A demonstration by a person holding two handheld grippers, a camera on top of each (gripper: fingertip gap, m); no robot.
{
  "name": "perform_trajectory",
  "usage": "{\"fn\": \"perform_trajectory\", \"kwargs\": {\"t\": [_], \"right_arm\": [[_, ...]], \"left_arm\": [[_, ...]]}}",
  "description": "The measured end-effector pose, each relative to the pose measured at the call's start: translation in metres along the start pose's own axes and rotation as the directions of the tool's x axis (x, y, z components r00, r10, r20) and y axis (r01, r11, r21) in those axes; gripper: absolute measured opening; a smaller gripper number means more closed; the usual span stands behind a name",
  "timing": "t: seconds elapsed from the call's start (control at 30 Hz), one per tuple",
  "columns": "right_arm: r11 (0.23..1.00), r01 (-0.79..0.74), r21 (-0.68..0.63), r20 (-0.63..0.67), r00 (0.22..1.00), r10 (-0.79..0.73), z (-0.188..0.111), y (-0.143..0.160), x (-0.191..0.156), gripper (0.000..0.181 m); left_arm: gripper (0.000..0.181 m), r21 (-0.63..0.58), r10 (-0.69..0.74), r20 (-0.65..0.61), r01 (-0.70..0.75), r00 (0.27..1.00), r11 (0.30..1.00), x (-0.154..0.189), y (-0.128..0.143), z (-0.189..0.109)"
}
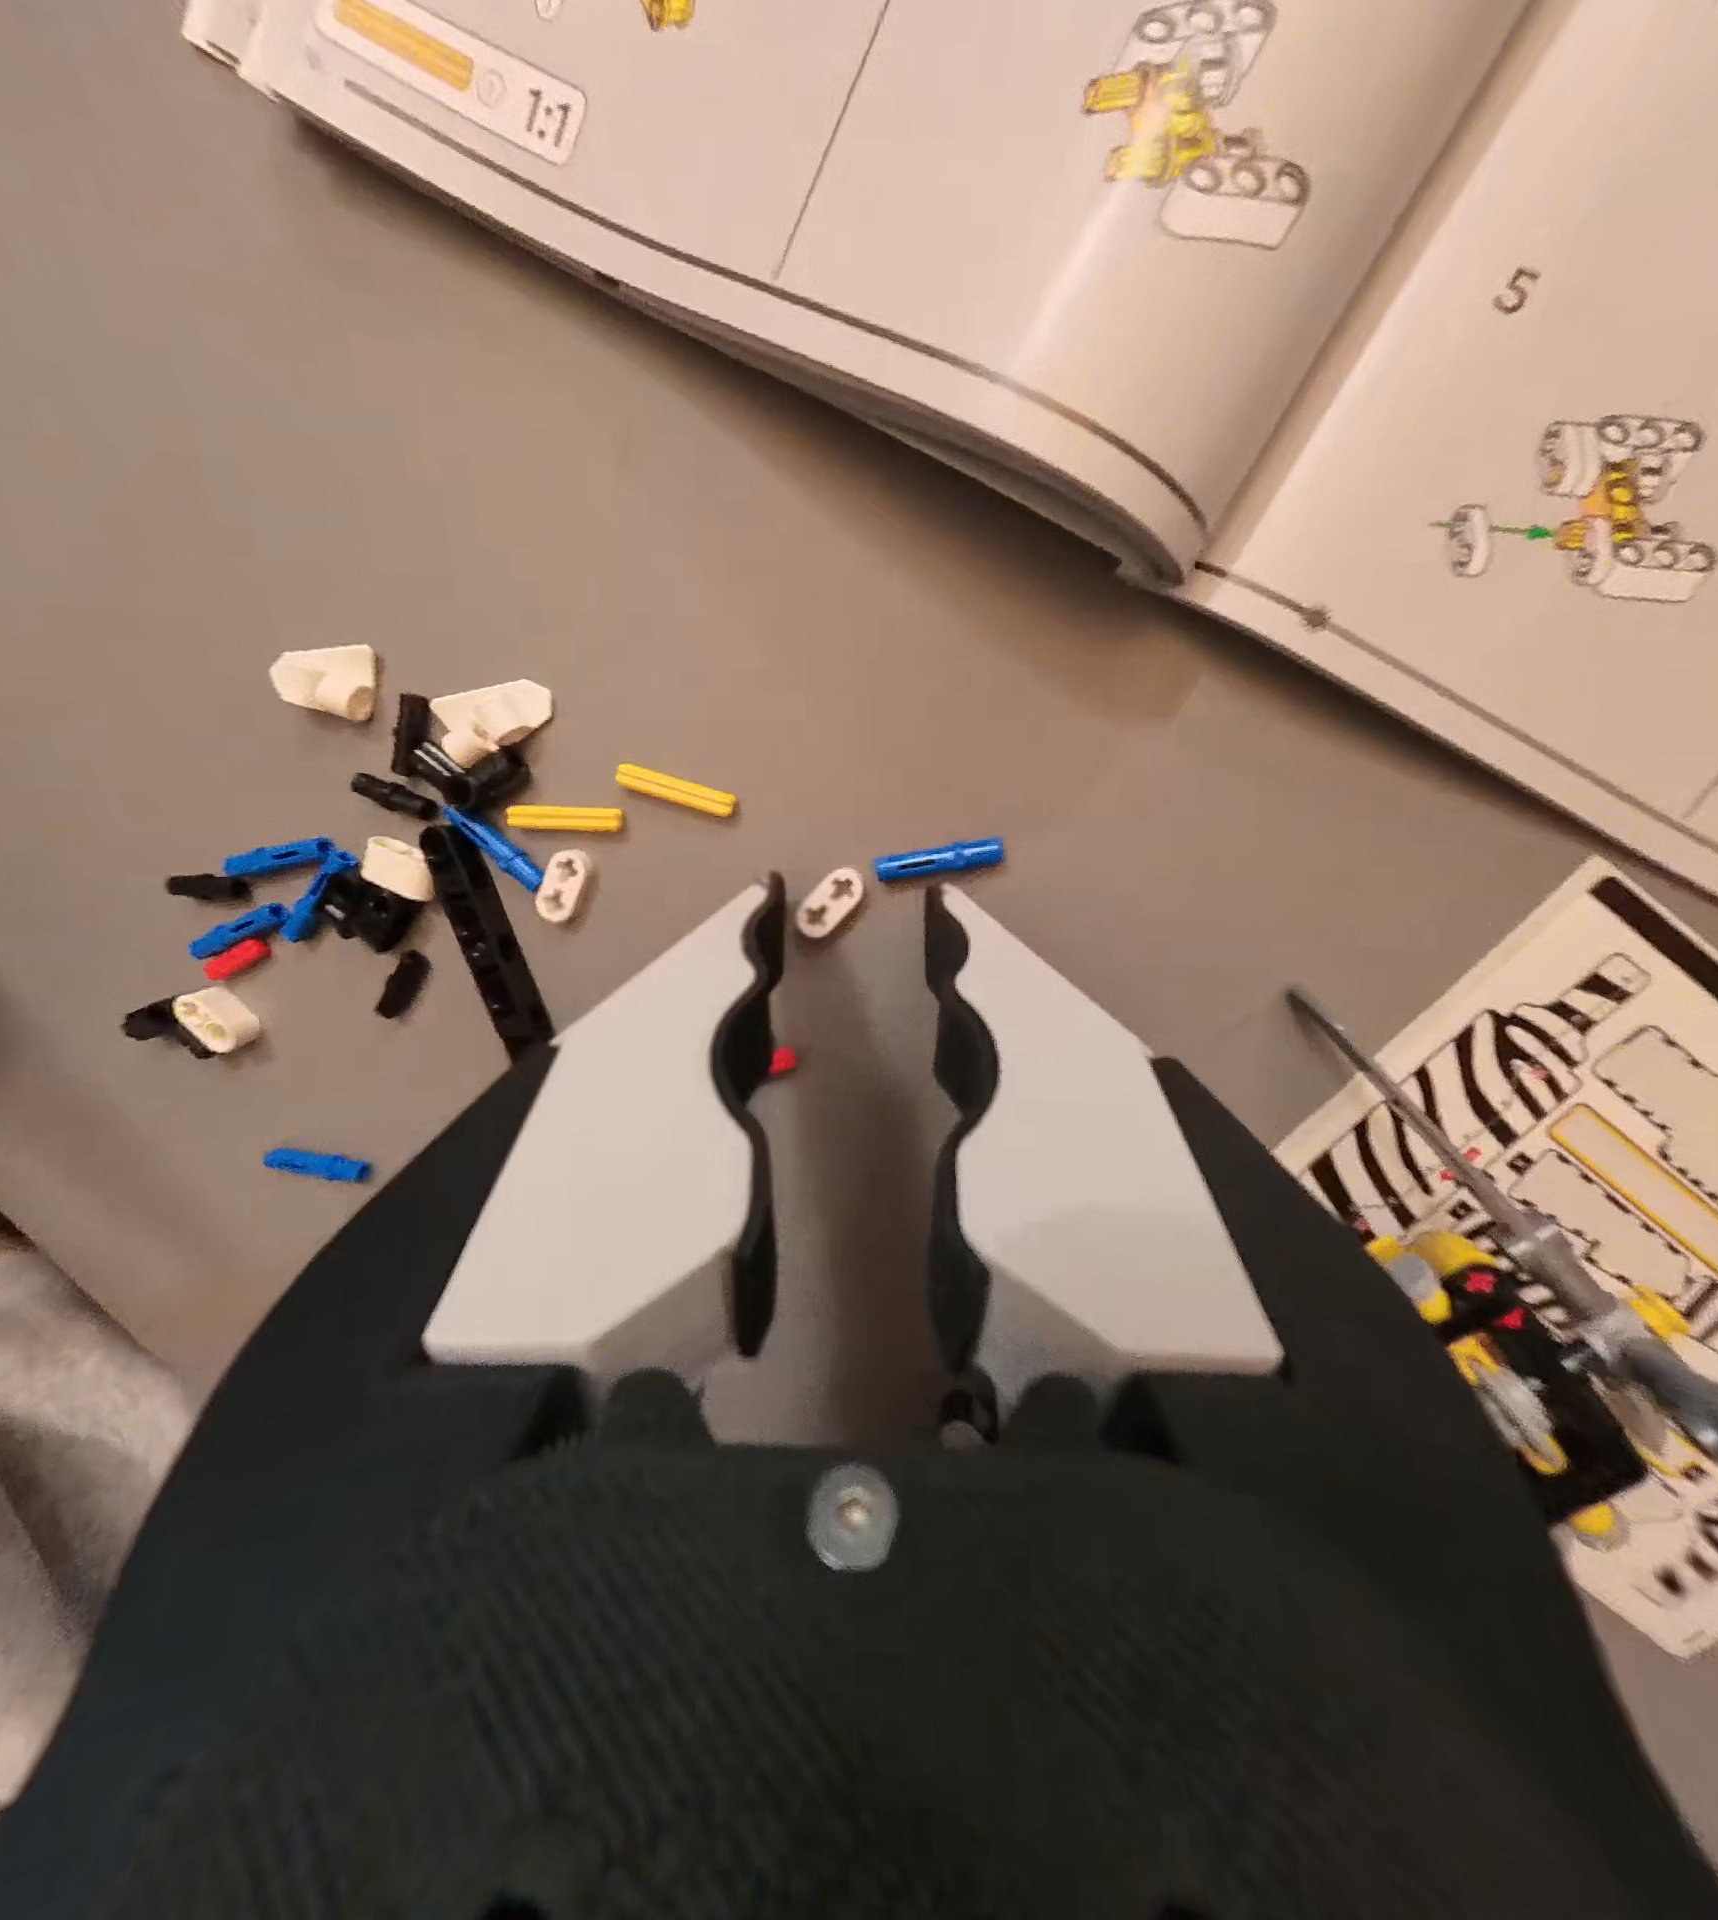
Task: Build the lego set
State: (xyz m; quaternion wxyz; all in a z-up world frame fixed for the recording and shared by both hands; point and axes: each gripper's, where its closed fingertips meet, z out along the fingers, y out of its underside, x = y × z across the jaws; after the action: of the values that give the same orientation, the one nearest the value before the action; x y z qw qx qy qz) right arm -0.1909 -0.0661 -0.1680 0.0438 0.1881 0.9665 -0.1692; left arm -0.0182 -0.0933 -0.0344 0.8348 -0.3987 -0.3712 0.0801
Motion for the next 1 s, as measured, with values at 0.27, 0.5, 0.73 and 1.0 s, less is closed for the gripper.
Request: {"fn": "perform_trajectory", "kwargs": {"t": [0.27, 0.5, 0.73, 1.0], "right_arm": [[0.996, 0.072, -0.045, -0.027, 0.997, -0.074, 0.003, 0.003, -0.008, 0.006], [0.986, 0.148, 0.082, 0.016, 0.989, -0.15, -0.013, -0.006, -0.031, 0.005], [0.789, -0.005, 0.614, 0.366, 0.888, -0.279, -0.113, -0.029, -0.159, 0.004], [0.658, -0.406, 0.634, 0.692, 0.678, -0.249, -0.134, -0.006, -0.192, 0.004]], "left_arm": [[0.004, 0.025, -0.043, -0.02, 0.043, 0.999, 0.999, -0.001, -0.005, -0.003], [0.004, 0.042, -0.066, -0.03, 0.067, 0.997, 0.997, -0.001, -0.008, -0.005], [0.004, 0.091, -0.19, -0.096, 0.198, 0.977, 0.976, -0.004, -0.017, -0.011], [0.004, 0.02, -0.282, -0.202, 0.292, 0.938, 0.956, 0.011, -0.003, 0.001]]}}
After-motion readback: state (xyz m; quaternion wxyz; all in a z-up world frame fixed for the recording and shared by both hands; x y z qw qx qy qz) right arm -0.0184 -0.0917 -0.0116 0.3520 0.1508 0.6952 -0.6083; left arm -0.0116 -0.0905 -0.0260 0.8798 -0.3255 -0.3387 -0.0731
